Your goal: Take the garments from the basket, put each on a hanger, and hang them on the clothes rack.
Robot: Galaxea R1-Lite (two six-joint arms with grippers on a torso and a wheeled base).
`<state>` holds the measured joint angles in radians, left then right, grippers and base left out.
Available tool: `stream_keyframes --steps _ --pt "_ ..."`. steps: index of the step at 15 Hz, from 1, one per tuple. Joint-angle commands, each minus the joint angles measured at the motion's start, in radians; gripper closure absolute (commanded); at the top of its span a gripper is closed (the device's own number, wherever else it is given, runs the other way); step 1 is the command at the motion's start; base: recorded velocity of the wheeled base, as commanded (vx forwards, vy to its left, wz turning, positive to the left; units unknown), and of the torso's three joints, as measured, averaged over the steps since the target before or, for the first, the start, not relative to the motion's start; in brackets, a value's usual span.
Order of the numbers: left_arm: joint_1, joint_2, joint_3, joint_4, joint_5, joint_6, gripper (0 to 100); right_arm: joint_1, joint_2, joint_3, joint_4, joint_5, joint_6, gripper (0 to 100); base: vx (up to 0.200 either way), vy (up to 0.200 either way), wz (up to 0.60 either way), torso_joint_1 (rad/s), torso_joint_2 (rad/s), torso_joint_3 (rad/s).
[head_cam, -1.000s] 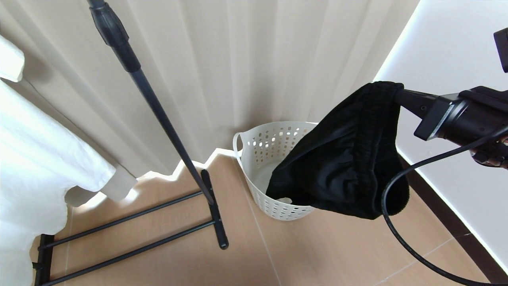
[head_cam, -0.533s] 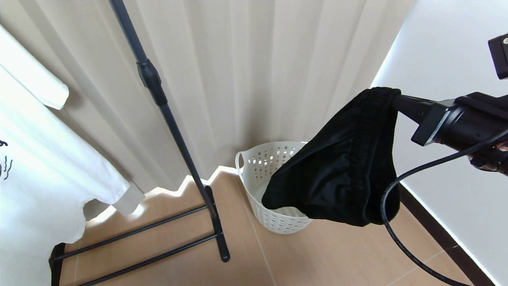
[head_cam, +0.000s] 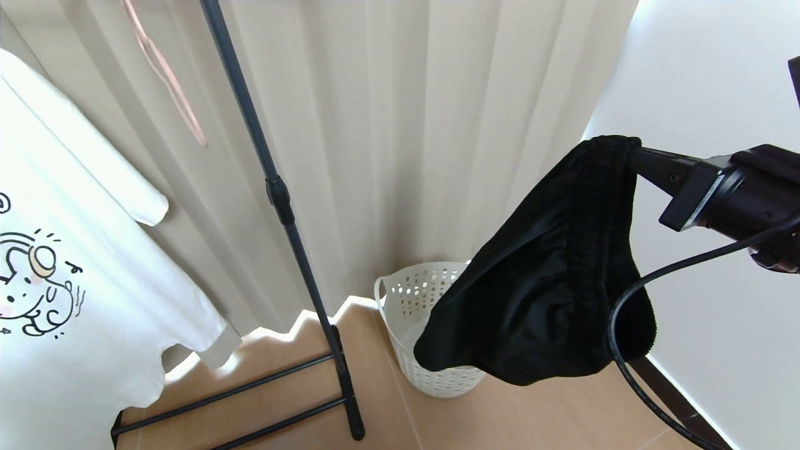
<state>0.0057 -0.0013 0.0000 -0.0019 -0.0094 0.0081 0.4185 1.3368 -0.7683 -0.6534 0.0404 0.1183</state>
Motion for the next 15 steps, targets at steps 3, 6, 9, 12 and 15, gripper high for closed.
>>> stream_keyframes --steps 3,6,9,12,15 --pt "0.000 0.001 0.000 0.000 0.000 0.000 0 0.000 -0.007 0.000 0.000 0.003 0.003 100 0.000 0.000 0.00 0.157 -0.47 -0.136" --pt "0.000 0.001 0.000 0.000 0.000 0.000 0 0.000 -0.007 0.001 0.000 0.003 0.003 100 0.000 0.000 0.00 0.177 -0.49 -0.119" --pt "0.000 0.001 0.000 0.000 0.002 0.000 0 0.000 -0.007 0.012 -0.002 0.003 0.003 100 0.000 0.000 0.00 0.199 -0.52 -0.155" --pt "0.000 0.001 0.000 -0.001 0.002 0.000 0 0.000 -0.005 0.018 -0.002 0.003 0.003 100 0.000 0.000 0.00 0.214 -0.53 -0.279" --pt "0.000 0.001 0.000 0.000 0.002 0.000 0 0.000 -0.005 0.020 -0.002 0.003 0.003 100 0.000 0.000 0.00 0.238 -0.56 -0.321"
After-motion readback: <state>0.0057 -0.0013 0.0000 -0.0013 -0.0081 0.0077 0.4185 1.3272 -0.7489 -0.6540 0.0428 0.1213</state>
